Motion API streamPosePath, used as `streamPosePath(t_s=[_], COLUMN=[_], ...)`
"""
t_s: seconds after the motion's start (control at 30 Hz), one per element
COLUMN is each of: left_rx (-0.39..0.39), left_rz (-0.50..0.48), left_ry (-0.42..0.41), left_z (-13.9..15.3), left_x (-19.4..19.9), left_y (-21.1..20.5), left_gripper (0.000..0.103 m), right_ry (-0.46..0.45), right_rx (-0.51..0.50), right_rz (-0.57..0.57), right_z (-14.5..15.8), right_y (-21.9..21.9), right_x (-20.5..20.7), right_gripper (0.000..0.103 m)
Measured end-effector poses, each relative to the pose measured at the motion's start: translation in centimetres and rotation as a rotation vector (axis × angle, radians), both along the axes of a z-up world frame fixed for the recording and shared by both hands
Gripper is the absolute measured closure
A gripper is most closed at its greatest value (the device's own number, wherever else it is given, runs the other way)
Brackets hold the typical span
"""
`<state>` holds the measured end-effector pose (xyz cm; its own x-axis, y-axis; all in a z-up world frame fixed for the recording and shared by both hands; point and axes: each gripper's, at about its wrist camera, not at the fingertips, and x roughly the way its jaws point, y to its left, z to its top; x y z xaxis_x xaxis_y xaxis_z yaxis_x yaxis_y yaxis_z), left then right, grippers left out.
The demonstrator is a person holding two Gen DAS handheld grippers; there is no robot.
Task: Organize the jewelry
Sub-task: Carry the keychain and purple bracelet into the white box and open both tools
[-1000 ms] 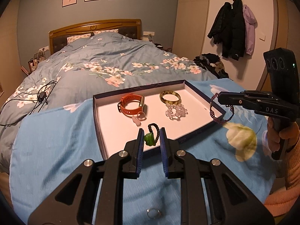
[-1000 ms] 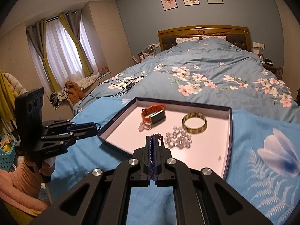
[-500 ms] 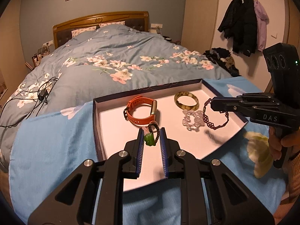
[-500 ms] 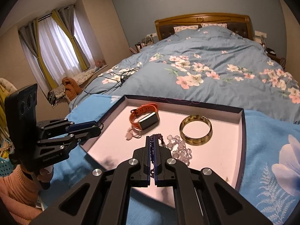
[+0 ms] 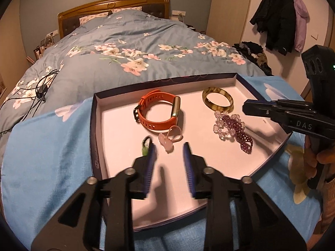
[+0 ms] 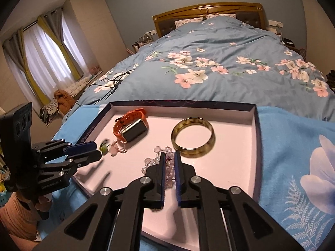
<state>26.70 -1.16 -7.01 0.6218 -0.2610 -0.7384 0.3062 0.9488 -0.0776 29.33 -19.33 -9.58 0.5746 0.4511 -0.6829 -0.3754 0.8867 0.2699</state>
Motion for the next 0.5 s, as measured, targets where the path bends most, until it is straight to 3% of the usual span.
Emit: streamPosePath(t_s=[0.13, 0.2, 0.5], left_rx=[0.003, 0.021, 0.056], left_rz=[0.021, 0.023, 0.035], left_ry=[-0.033, -0.083, -0.191], left_z=[0.7, 1.5, 3.0], left_x=[-1.0, -2.3, -8.3], left_y=[0.4, 0.4, 0.8], left_gripper=[0.064, 0.062, 0.046], right_ry=[-0.027, -0.046, -0.102], right_rx=[-0.005, -0.010, 0.002], right_rz=[-0.007, 0.001, 0.053], right_z=[0.6, 1.1, 2.5], right_y=[-0.3, -0.3, -0.3], right_x=[-1.1, -2.1, -7.3], right_gripper=[0.092, 0.083, 0.063])
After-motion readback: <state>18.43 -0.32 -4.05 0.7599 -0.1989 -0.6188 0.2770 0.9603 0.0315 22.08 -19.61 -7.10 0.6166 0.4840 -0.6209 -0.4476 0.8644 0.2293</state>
